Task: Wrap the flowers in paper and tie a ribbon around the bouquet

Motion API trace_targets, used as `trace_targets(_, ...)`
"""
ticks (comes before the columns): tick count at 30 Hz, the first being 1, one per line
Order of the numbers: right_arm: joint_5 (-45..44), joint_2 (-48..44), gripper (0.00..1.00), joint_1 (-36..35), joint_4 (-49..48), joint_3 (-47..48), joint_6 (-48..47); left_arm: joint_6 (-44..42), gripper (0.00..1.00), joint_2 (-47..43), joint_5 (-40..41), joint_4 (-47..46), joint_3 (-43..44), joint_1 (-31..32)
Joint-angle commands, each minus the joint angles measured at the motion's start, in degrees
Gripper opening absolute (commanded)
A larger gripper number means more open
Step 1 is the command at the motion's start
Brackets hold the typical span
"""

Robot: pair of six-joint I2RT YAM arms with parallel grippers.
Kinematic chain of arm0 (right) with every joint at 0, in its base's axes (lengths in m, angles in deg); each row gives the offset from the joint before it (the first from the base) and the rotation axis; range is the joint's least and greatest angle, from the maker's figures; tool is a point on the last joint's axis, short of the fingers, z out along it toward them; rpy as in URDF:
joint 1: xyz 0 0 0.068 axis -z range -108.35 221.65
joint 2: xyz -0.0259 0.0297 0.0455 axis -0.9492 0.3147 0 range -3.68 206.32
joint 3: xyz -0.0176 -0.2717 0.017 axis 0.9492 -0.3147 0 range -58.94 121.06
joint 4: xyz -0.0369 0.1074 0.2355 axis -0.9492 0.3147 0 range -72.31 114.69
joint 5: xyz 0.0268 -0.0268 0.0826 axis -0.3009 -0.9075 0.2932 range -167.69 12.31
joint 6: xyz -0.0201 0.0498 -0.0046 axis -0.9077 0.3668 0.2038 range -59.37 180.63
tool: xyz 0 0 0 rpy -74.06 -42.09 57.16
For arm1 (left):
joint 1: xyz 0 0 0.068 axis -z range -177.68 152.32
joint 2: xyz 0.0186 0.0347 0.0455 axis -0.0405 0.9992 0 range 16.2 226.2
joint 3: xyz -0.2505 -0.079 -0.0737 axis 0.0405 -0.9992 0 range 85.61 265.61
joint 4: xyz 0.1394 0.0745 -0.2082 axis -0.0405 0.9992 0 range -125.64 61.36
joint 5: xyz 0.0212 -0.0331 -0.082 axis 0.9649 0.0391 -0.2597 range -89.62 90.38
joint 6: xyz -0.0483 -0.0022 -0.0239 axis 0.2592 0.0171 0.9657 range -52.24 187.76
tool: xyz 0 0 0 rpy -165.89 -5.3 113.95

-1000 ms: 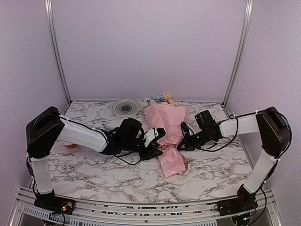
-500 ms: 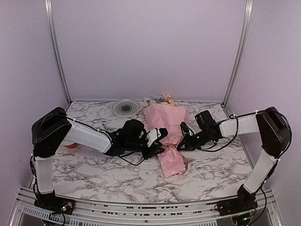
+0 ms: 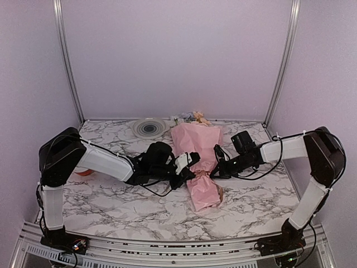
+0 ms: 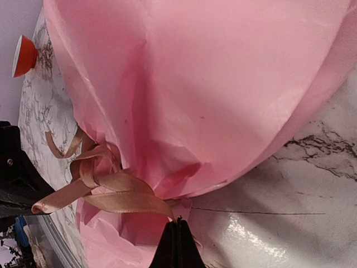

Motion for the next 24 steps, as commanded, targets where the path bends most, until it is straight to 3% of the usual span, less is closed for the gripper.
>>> trace_targets(1, 0.4, -1.0, 0.00, 0.3, -0.2, 1.1, -0.6, 2.7, 0.00, -4.4, -2.8, -2.5, 0.3, 0.2)
trace_targets(10, 0.4, -1.1, 0.00, 0.3, -0.4, 0.3, -0.8, 13.5, 0.00, -7.4, -6.0, -7.9, -6.3, -3.0)
trace_targets(15, 0.6, -0.8, 0.00, 0.3, -0.4, 0.7, -0.9, 14.7, 0.00, -6.7, -6.0, -7.9, -9.8, -3.1)
trace_targets(21, 2.4, -1.1, 0.00, 0.3, -0.7, 1.1, -1.3, 15.0, 0.00, -5.2, -5.0, -3.0, -9.9, -3.1)
trace_targets(24, 8.6, -1.9, 0.00, -0.3, -2.8, 0.8, -1.9, 15.0, 0.00, -4.3, -5.0, -0.5, -9.5, -3.1)
